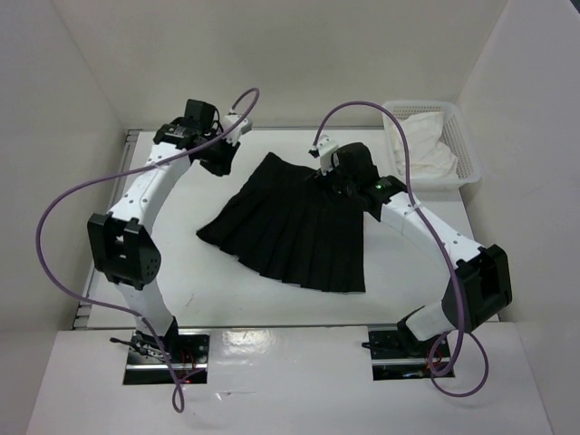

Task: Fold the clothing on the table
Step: Flatten the skirt out

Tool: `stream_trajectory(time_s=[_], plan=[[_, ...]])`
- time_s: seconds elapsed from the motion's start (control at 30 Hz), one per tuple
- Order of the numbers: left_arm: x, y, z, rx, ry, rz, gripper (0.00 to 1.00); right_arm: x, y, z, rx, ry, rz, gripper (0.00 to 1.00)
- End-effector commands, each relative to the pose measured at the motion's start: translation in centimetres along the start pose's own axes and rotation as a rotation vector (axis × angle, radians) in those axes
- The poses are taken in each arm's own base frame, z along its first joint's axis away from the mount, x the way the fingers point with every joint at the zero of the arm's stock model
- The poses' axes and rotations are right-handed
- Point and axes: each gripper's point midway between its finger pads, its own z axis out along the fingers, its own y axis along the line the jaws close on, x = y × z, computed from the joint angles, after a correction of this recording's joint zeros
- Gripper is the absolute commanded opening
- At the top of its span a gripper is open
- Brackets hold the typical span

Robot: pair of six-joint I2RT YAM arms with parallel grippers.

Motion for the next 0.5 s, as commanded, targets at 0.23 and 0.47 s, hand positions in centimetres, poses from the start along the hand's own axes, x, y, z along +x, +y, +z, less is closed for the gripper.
stream_trajectory(time_s=[0.23,0.47], plan=[[6.0,2.4,-0.2,-0.176,0.121,-0.061,0.33,-2.7,0.3,-1.6,-0.007,-0.111,-0.018,0.87],[9.9,-2.9,3.3,0.12,0.172,-0.138,0.18,-1.9,0.6,-1.0,-0.023,-0.082,-0.017,0.87]])
